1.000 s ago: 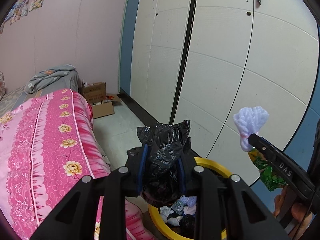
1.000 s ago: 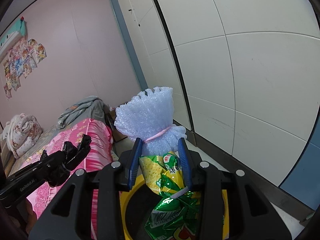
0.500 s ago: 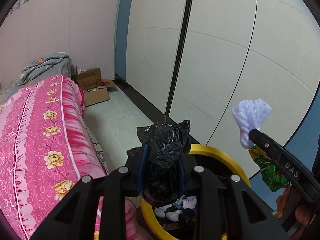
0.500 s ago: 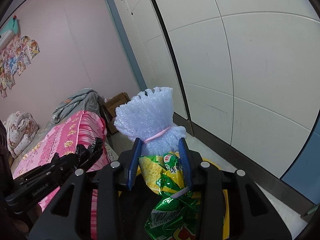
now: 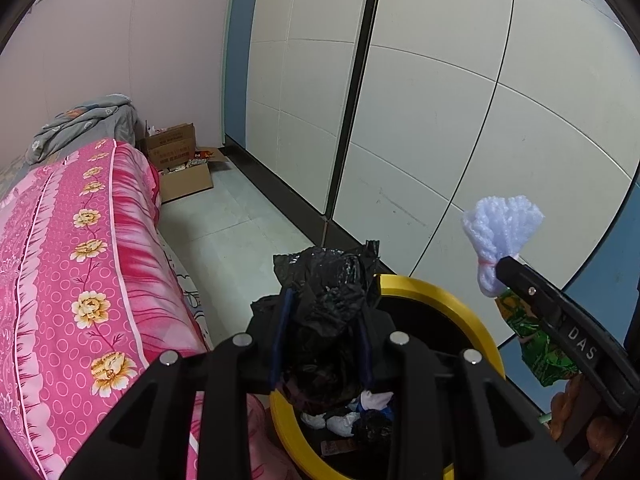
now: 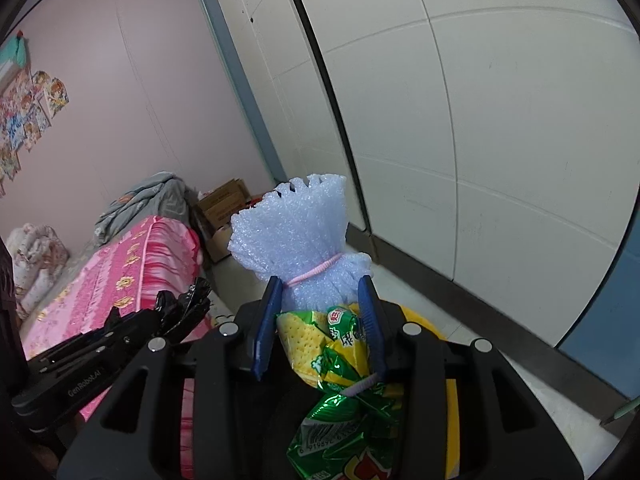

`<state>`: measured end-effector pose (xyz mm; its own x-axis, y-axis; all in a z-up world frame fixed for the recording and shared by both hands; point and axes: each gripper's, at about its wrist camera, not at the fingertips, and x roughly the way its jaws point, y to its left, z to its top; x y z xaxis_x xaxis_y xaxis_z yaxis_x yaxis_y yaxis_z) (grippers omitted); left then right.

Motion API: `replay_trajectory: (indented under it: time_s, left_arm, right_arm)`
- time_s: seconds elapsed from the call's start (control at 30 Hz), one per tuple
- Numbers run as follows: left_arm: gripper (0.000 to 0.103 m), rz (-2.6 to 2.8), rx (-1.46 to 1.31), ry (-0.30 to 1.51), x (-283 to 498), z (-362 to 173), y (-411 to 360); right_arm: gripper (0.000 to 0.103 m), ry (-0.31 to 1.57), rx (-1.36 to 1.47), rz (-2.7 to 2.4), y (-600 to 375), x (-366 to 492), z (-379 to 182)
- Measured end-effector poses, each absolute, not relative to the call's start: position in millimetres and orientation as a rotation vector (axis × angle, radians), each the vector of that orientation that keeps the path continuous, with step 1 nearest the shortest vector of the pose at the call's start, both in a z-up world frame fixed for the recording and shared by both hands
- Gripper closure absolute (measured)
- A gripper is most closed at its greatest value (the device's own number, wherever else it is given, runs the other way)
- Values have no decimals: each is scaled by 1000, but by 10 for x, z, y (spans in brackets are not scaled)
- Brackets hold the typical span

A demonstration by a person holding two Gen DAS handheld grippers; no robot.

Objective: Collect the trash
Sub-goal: 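Open both tools to drop the bags and bundle into the bin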

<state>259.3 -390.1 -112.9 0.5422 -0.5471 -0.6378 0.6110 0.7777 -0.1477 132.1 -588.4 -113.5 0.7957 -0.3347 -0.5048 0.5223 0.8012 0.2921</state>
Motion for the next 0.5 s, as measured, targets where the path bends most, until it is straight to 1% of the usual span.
replay_trajectory:
  time_s: [0.13, 0.2, 0.23, 0.27, 0.33, 0.4, 0.43, 0.5]
  left_arm:
    - [76, -685, 107, 712, 2566, -1116, -3918]
    - [75, -686, 109, 709, 2557, -1100, -3922]
    - [73, -685, 108, 704, 2551, -1083, -3916]
    - [68, -685, 105, 701, 2535, -1067, -3910]
    - [62, -680, 95, 691, 2502, -1026, -3889]
    - [49, -669, 84, 688, 2495, -1002, -3859]
    - [47, -663, 76, 690, 2498, -991, -3837]
    - [46, -658, 66, 692, 2501, -972, -3804]
  right_arm:
    - [66, 447, 432, -493, -5877, 1289, -1143]
    - [62, 446, 433, -490, -5888, 1257, -1140]
    - [59, 450, 438, -483, -5889, 1257, -1140]
    - [53, 445, 446, -483, -5886, 1247, -1132]
    - [50, 431, 446, -496, -5877, 1204, -1100]
    - [46, 418, 446, -504, -5863, 1166, -1064]
    - [46, 415, 446, -506, -5862, 1147, -1046]
    - [46, 411, 443, -507, -5856, 1121, -1013]
